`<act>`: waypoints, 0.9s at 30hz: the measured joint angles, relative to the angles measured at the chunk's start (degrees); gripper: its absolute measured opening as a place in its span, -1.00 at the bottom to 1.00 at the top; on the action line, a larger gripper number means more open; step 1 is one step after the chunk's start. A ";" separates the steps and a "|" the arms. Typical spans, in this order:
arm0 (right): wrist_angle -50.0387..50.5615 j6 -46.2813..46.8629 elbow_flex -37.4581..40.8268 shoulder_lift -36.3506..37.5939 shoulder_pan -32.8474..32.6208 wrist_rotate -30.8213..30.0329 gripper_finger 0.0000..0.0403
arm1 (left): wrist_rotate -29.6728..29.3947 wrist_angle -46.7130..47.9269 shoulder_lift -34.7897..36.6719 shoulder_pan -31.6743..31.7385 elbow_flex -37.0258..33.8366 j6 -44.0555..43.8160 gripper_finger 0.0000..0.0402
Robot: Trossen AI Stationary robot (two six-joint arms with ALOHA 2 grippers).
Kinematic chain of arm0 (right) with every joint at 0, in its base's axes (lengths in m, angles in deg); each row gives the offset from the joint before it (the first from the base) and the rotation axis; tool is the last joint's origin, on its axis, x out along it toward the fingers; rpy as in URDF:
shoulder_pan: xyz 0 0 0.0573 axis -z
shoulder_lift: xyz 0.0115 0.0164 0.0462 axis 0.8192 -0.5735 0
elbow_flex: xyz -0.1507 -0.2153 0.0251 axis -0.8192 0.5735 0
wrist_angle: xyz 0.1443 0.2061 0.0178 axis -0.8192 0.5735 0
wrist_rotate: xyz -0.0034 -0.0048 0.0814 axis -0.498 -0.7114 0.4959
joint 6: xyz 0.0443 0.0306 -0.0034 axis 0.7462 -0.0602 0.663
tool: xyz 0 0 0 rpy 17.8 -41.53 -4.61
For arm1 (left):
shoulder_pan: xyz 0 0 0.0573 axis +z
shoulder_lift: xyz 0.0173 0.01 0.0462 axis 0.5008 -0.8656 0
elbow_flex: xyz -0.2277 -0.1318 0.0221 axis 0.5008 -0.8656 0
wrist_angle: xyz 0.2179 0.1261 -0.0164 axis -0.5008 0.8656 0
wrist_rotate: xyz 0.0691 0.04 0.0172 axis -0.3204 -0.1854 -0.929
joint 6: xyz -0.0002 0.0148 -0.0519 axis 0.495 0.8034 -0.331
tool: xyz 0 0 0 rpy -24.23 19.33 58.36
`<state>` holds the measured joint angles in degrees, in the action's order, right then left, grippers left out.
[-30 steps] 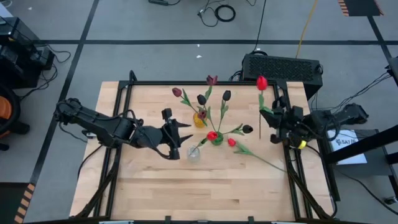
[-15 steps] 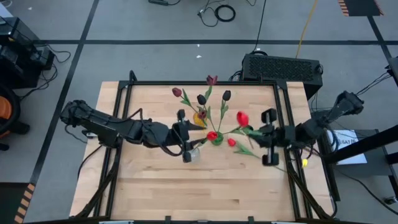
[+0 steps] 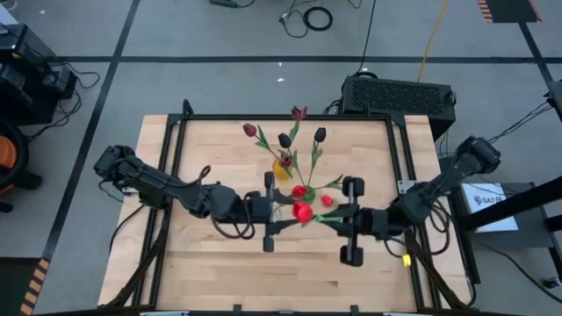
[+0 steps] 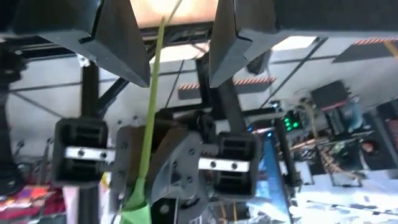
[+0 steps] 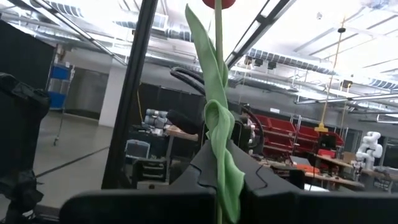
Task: Sort flowers into vase by color
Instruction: Put the top orange flower in the transparent flower vase
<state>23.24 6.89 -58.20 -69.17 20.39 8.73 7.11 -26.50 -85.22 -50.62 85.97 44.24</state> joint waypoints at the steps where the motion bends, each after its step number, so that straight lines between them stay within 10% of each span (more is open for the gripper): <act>1: -0.48 -0.04 -0.51 -0.79 0.00 0.01 -1.00 | 0.51 -0.82 -0.01 -0.28 0.00 0.03 -0.15; 9: -2.36 -0.90 -3.64 -5.73 0.52 0.01 -1.00 | 9.10 -3.81 0.06 -1.26 0.00 0.41 -0.15; 27: -2.69 -0.88 -4.07 -8.03 2.56 -0.29 -1.00 | 7.61 -7.36 -2.00 -0.50 0.00 1.48 -0.16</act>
<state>20.54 6.00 -62.27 -77.20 22.95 8.44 14.72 -33.86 -87.22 -51.12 85.97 45.71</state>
